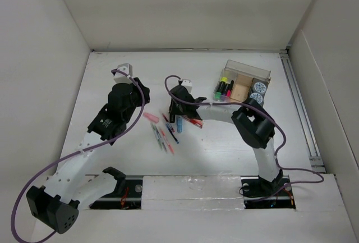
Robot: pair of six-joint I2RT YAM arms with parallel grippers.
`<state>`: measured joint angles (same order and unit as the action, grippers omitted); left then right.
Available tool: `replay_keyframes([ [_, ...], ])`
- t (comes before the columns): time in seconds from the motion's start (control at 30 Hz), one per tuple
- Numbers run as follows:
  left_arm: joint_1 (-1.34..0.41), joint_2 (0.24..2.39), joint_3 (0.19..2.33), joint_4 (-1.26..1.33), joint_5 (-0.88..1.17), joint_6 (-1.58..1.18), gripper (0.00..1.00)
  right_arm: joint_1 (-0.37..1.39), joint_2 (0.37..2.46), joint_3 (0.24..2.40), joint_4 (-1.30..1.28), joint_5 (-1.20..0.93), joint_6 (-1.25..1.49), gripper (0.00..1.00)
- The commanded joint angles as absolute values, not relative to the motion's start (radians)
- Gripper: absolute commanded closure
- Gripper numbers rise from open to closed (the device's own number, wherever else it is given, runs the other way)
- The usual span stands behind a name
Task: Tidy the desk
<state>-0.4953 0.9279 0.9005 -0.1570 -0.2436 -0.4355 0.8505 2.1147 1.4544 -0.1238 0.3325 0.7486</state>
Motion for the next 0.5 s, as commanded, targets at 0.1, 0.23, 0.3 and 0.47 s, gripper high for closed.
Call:
replay_keyframes([
  [0.1,-0.492,0.956,0.948,-0.140,-0.201,-0.425,0.78,0.732,1.907,1.310,0.159,0.083,0.824,0.94],
  [0.23,-0.492,0.959,0.940,-0.123,-0.193,-0.419,0.77,0.648,1.855,1.263,0.181,-0.043,0.856,0.94],
  [0.3,-0.492,0.968,0.948,-0.133,-0.184,-0.417,0.77,0.608,1.836,1.238,0.199,-0.081,0.859,0.94],
  [0.47,-0.492,0.968,0.942,-0.118,-0.183,-0.413,0.77,0.441,1.735,1.129,0.222,-0.071,0.870,0.95],
])
